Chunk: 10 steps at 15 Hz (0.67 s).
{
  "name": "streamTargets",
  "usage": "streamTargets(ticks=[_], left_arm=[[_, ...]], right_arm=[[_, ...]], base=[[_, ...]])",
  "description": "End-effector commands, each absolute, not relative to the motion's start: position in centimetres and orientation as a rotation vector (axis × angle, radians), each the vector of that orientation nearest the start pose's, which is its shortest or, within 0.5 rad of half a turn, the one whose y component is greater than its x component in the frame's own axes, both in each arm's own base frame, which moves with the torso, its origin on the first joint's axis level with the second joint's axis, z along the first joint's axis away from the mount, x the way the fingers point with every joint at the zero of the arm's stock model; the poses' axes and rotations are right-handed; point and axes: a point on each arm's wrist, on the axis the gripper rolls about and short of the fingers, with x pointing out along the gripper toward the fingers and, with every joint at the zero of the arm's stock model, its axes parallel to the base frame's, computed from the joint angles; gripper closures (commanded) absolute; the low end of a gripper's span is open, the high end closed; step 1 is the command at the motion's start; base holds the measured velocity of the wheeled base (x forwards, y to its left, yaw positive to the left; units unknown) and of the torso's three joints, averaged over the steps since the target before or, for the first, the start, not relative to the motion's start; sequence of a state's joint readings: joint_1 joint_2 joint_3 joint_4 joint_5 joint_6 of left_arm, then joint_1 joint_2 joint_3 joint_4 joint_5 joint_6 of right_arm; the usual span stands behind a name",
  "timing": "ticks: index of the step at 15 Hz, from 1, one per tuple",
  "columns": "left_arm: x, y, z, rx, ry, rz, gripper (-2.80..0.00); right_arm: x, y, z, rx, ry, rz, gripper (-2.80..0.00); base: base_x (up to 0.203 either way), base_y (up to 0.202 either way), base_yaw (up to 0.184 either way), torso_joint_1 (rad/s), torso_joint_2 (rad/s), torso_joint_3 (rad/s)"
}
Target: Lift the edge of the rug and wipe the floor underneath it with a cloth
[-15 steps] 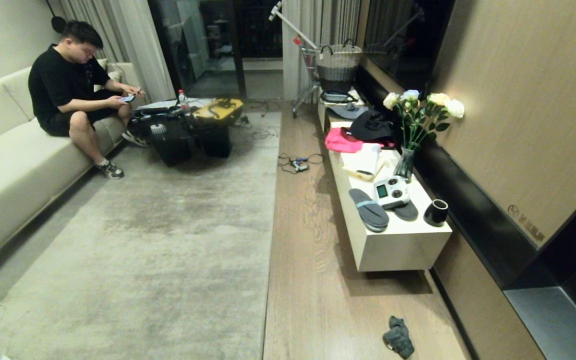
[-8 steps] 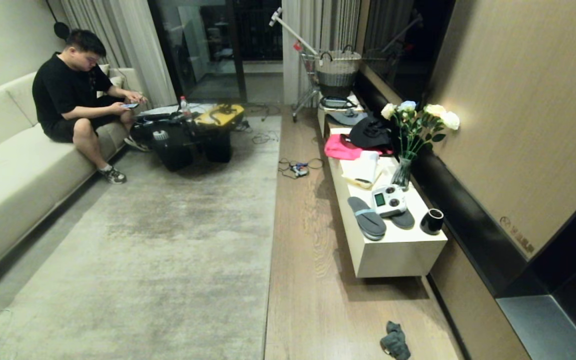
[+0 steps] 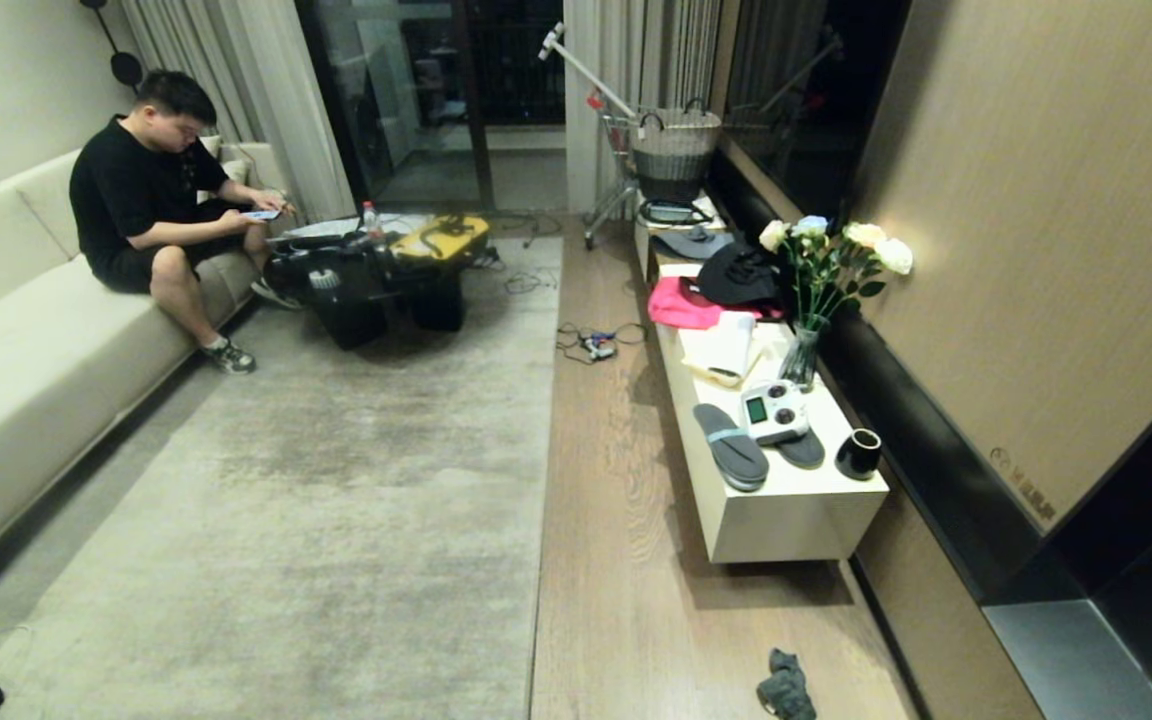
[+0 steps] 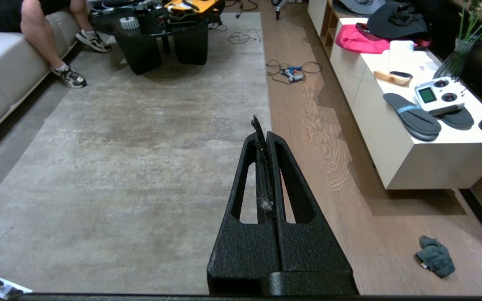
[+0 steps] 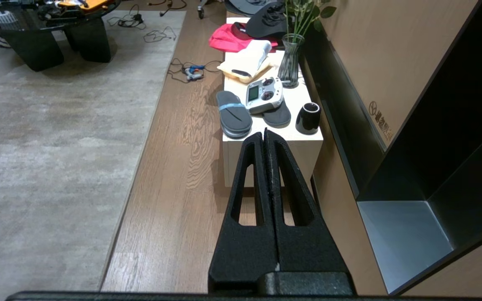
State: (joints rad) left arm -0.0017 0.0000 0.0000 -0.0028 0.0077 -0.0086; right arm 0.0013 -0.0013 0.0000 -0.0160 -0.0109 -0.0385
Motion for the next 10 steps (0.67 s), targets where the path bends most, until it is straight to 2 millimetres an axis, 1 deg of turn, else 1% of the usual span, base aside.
streamTargets(ticks=[1,4,10], left_arm=[[-2.28,0.02,7.58,-0.009,-0.003,0.006,0.00],[-2.28,0.02,7.58,-0.009,-0.003,0.006,0.00],[-2.27,0.02,7.58,-0.009,-0.002,0.006,0.00]], right_arm=[[-2.28,-0.03,7.72,-0.040,-0.017,-0.011,0.00],[-2.28,-0.03,7.71,0.003,-0.015,-0.012,0.00],[-2.28,-0.03,7.71,0.008,-0.015,-0.012,0.00]], base=[[0.000,0.000,0.000,0.152,-0.34,-0.197],[0.000,0.000,0.000,0.125,-0.30,-0.159],[0.000,0.000,0.000,0.000,0.00,0.000]])
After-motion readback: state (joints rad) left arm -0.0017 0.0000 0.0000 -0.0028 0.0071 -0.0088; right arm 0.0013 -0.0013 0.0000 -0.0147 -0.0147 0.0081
